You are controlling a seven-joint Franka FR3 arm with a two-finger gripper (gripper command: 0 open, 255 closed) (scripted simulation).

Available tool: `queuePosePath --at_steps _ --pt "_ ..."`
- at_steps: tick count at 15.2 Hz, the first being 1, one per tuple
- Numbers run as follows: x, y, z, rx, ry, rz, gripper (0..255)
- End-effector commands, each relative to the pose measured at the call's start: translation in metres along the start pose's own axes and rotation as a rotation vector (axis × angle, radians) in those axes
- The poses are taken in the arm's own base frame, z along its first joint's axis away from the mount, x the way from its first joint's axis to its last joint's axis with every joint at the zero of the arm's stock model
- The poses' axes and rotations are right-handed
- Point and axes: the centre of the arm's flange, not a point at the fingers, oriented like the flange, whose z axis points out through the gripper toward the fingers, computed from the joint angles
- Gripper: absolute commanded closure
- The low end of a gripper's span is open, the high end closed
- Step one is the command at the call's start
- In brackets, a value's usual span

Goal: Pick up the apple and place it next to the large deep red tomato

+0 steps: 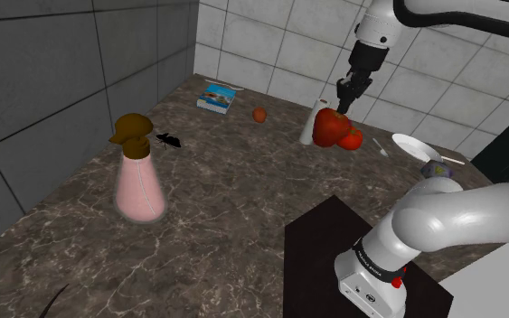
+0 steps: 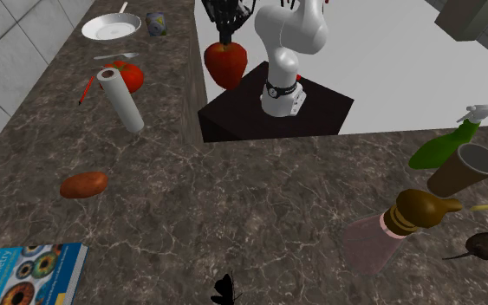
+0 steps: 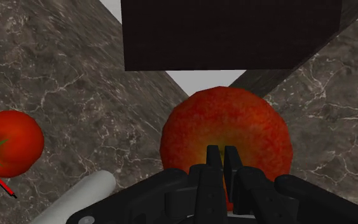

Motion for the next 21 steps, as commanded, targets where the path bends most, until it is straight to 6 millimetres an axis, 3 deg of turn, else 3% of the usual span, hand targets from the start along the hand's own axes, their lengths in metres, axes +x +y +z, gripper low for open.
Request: queuePosePath --at_steps 1,21 --pt "-0.005 0.028 0.003 0.0 0.0 -0.002 255" --pt "-0.05 0.287 0.024 0.0 0.0 -0.002 255"
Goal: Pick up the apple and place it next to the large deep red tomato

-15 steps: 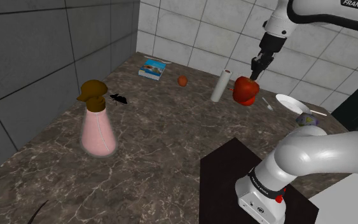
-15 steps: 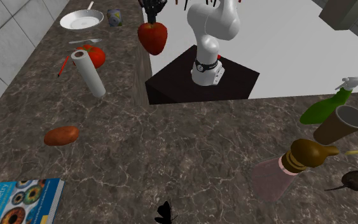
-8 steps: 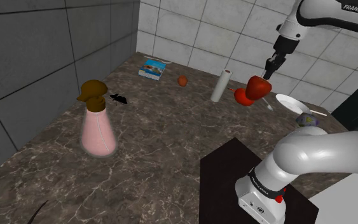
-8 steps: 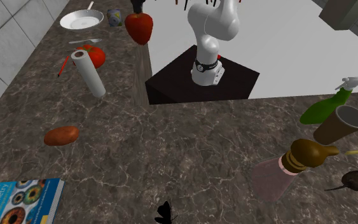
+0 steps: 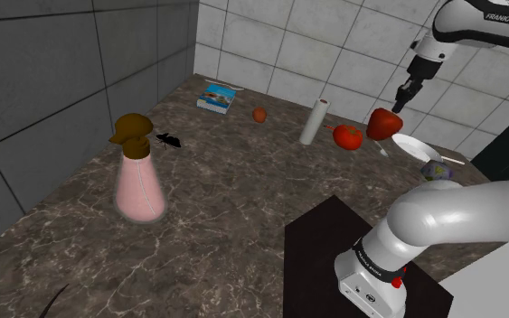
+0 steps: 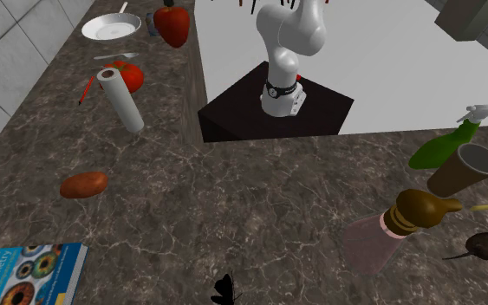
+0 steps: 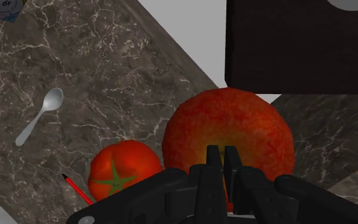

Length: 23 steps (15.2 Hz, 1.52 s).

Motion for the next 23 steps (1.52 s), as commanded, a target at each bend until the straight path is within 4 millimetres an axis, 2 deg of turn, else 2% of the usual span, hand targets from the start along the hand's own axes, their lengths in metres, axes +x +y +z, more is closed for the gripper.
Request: queuePosePath --at_steps 1,10,11,23 --pt "-0.005 0.025 0.001 -0.001 0.0 -0.001 255" --pt "-0.025 0.142 0.01 -0.001 0.0 -0.001 255" --pt "-0.026 0.148 0.011 -0.001 0.0 -0.001 255" --pt "-0.024 0.143 0.074 -0.001 0.0 -0.001 255"
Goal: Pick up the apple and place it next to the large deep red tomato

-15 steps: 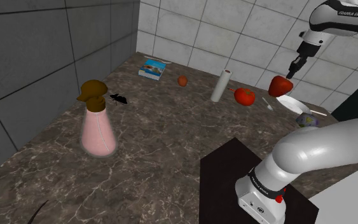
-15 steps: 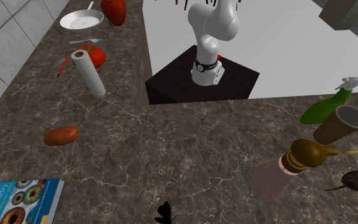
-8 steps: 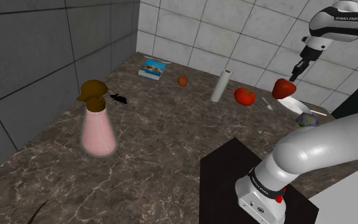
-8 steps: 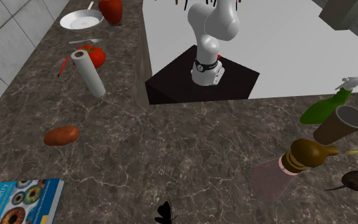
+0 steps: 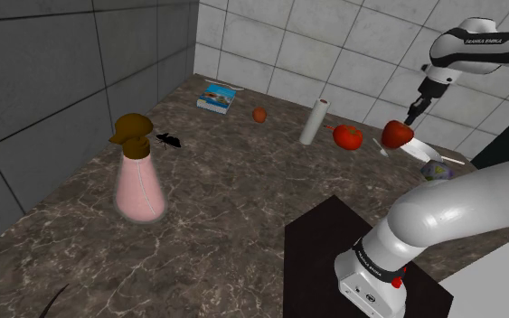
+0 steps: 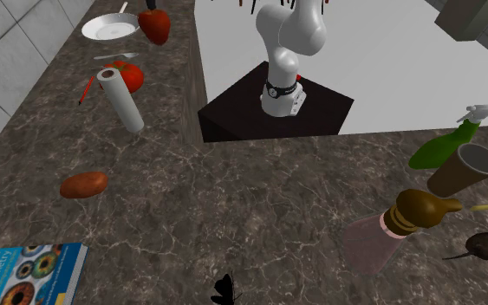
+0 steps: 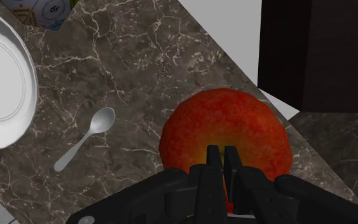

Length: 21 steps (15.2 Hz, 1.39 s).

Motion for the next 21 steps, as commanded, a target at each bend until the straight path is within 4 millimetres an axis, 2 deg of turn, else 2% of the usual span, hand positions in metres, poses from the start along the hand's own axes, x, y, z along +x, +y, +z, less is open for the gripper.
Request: queuePosePath --at_steps 1,21 --pt "0.0 0.001 0.011 0.0 0.001 0.0 255" --pt "0.003 -0.008 0.116 0.0 0.001 0.0 255"
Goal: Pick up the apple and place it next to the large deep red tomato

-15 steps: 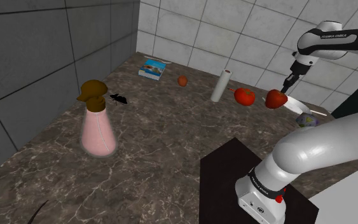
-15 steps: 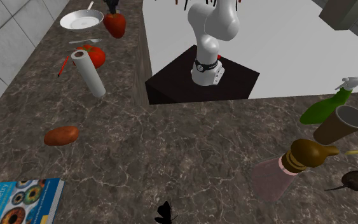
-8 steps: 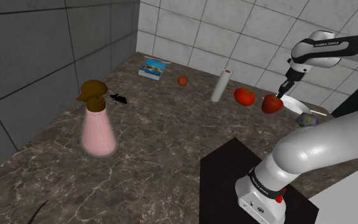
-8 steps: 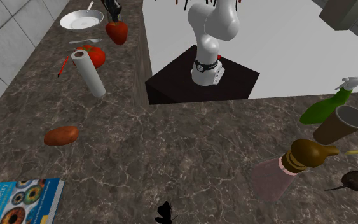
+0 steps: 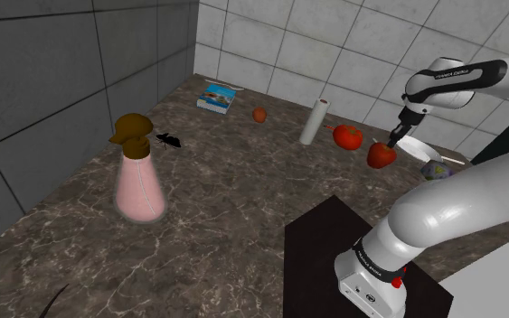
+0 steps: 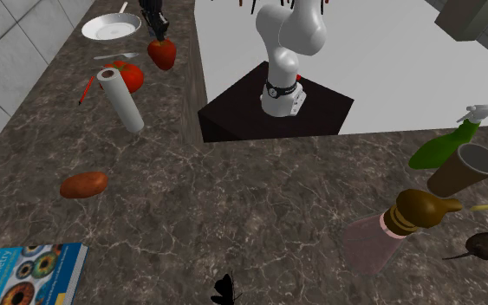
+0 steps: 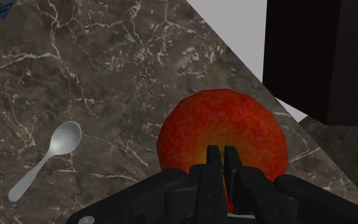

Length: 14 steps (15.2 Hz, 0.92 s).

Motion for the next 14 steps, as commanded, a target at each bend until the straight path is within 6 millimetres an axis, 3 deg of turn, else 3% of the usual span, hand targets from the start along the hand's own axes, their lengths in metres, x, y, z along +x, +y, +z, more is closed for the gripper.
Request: queuePosePath --at_steps 1,8,9,14 --pt "-0.0001 -0.0005 0.0093 0.0 0.001 0.0 255" --pt "-0.0001 -0.0005 0.0093 0.0 0.001 0.0 255" --pt "-0.0001 -0.0005 0.0093 0.0 0.001 0.0 0" --pt "-0.0001 -0.0005 0.0093 0.0 0.001 0.0 0"
